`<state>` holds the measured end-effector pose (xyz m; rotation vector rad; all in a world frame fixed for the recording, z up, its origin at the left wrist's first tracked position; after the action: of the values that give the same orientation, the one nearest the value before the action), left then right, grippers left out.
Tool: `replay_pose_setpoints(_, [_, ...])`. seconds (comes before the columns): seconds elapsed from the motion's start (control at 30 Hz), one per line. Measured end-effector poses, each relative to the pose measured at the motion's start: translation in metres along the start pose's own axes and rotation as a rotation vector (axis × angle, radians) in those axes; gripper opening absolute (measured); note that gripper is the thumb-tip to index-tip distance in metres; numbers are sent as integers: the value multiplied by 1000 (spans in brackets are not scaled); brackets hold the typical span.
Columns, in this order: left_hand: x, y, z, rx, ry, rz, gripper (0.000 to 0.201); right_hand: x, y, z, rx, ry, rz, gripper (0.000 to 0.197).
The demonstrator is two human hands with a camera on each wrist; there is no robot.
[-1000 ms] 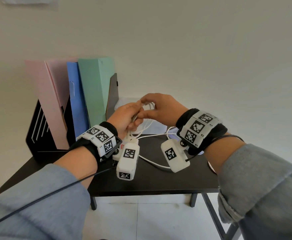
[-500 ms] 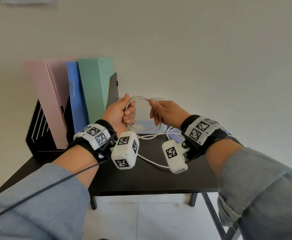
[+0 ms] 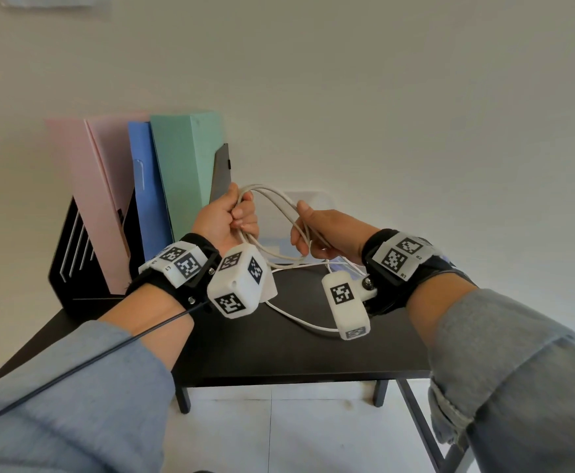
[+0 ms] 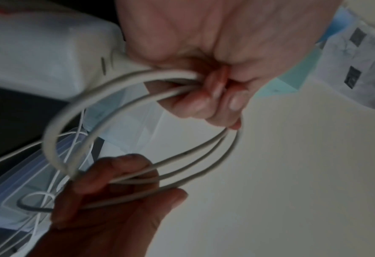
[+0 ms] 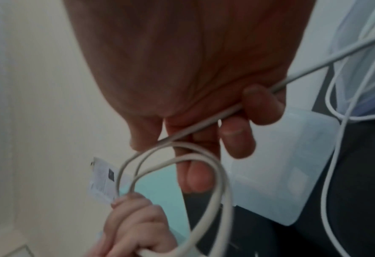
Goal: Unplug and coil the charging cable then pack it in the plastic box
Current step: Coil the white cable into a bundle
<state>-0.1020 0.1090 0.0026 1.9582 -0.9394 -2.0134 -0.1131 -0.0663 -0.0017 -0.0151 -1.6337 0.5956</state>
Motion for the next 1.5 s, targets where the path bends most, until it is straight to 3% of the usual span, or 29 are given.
replay_pose_setpoints(0.27, [-3,4,0,22,-1,8,43,-4,3,0,64,4,-226,51])
replay_pose_setpoints(0.47, [3,8,1,-40,54,-72,44,4,1,4,-15,69,-6,55])
replay_pose_setpoints(0.57, [2,7,3,-20,87,-165,44,5,0,4,-97,17,120,57])
replay_pose_setpoints(0.73, [-7,1,5,5,94,-378,41,5,-15,3,-271,-132,51,38])
replay_pose_setpoints(1.03, [-28,-26,3,-139,116,-177,48,-20,-47,20,-428,-120,134,33])
replay_pose_setpoints(1.27, [-24,-31,-2,-179,123,-134,44,-31,-57,15,-790,-185,92,17])
replay_pose_setpoints(1.37, [-18,-24,-3,-172,125,-97,40,-24,-51,13,-897,-195,248,12])
replay_pose_setpoints(1.5, [-13,-15,-4,-154,141,-104,38,-11,-33,14,-793,-168,689,17])
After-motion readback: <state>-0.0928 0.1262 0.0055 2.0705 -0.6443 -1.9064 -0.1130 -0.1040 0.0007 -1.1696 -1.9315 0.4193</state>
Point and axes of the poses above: each hand's wrist, its own z-axis away from the middle knuckle, its own y-axis out of the palm, x = y × z, the point moved 2 cm from there along -z, towards the middle knuckle, and after that the axes turned 6 degrees about -z, right-handed, at the moved point
